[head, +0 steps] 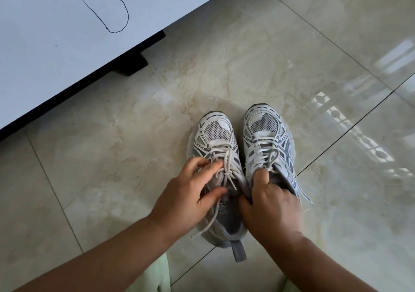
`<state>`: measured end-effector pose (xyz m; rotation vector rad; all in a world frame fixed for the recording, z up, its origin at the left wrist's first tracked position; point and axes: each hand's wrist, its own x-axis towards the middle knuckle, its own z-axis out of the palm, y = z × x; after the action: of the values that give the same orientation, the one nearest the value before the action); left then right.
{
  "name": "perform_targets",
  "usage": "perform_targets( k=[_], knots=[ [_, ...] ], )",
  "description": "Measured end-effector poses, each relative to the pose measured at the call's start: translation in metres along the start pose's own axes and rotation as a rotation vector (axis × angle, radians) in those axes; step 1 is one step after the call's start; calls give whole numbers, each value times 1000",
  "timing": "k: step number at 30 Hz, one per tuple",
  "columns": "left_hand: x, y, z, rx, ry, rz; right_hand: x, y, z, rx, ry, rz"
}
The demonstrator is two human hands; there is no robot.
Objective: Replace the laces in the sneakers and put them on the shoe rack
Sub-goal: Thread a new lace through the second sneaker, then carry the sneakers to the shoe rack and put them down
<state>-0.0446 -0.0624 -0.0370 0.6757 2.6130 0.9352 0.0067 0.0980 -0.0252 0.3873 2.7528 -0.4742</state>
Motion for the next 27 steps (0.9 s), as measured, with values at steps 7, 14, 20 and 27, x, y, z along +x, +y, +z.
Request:
perform_targets(
  k=[7,14,20,27],
  knots=[
    [5,2,-11,-141,-128,32,3,12,-17,18,44,-19],
    [15,11,-22,-177,-56,-8,19,8,-36,-52,51,-116],
    [8,25,-53,-234,-75,-80,13,-7,-58,-98,134,-118],
    [-8,75,-125,-277,-53,-218,-9,-46,-126,-82,112,-143]
  ],
)
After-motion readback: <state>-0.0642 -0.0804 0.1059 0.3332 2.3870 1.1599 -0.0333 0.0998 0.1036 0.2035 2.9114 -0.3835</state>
